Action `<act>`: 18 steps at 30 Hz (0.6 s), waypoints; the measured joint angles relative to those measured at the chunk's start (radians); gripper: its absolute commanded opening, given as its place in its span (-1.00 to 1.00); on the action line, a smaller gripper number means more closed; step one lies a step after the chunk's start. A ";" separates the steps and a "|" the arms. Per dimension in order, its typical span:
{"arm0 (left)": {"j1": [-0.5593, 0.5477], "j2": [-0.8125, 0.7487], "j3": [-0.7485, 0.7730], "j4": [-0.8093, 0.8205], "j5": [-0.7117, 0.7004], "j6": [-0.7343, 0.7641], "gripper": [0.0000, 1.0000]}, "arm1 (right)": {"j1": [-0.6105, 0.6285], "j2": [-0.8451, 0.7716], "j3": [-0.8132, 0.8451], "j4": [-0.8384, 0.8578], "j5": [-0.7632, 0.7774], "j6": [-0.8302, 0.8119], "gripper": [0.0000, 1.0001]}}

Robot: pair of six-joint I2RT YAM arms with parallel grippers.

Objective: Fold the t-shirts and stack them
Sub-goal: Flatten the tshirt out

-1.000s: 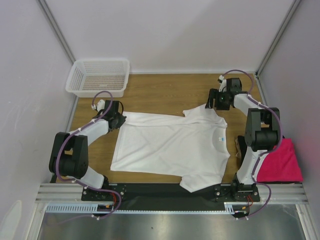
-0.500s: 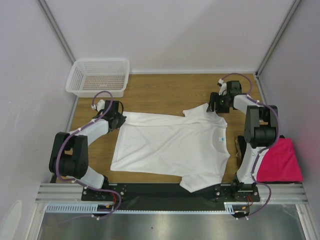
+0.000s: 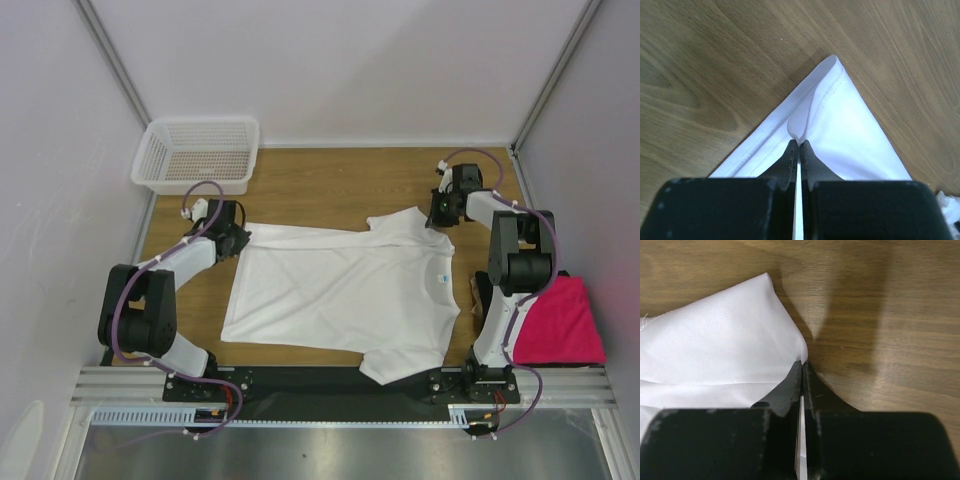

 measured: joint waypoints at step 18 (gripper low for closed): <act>0.016 0.003 0.418 -0.216 0.000 -0.028 -0.99 | -0.055 -0.344 0.220 0.042 0.001 0.036 -1.00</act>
